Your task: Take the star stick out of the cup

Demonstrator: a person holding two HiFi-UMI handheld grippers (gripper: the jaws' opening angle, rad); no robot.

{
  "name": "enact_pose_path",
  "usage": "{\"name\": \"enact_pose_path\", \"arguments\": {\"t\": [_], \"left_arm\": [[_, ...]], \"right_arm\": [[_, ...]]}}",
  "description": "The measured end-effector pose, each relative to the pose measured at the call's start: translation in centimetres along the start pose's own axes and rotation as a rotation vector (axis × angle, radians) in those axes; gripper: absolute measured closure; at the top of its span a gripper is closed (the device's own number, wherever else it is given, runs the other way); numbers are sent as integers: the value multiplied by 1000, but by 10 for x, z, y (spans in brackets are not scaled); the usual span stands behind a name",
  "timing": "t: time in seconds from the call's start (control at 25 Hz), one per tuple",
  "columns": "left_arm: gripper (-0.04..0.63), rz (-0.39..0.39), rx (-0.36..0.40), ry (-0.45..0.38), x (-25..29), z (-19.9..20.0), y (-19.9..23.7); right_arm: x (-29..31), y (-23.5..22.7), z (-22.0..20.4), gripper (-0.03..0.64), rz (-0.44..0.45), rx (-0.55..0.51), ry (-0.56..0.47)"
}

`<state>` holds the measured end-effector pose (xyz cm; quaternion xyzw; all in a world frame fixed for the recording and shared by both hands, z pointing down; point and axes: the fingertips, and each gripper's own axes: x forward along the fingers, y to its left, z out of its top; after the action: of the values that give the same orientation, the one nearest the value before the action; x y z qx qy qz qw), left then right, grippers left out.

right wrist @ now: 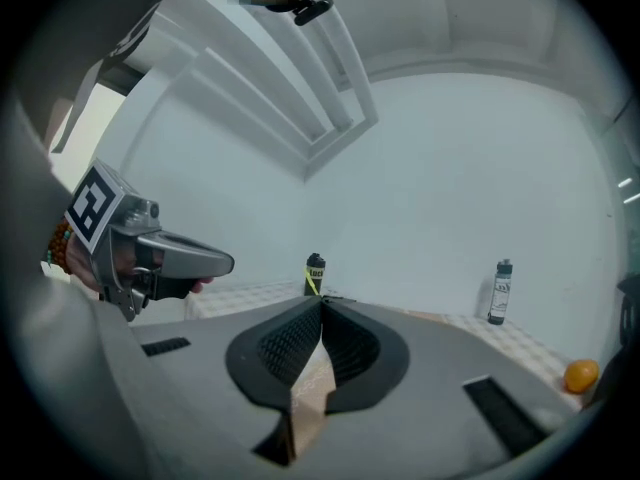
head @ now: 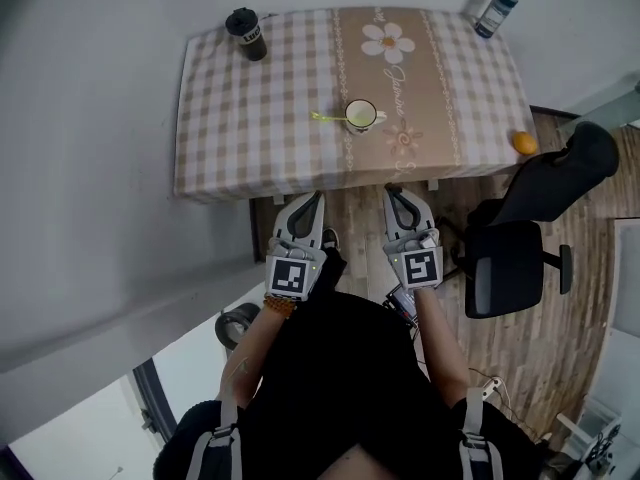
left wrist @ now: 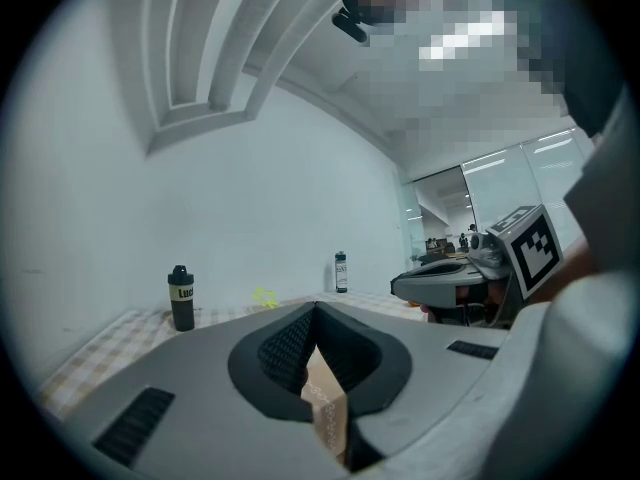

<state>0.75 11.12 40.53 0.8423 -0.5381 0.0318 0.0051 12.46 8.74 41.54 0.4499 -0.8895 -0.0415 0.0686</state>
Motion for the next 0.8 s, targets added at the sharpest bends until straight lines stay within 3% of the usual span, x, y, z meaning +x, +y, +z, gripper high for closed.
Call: {"name": "enact_pose_path", "arguments": {"t": [0.32,0.4,0.6,0.68,0.8], "left_arm": [[603,-23,-43,-23,36,-13,47],[603,-25,-48,-28,40,-14,61],[604,-2,-92,-10,45,-35,92],[603,11,-92,1,47,-38,100],[603,11,-83,20,48,-41,105]], "right_arm": [[51,-2,-11,614,10,-190,95],[65,3,-12,571,22,-230,111],[96,12,-10,571,52,-353,138],[106,14,-12,535,70,-388,154],[119,10,-23,535,72,-433,192]]}}
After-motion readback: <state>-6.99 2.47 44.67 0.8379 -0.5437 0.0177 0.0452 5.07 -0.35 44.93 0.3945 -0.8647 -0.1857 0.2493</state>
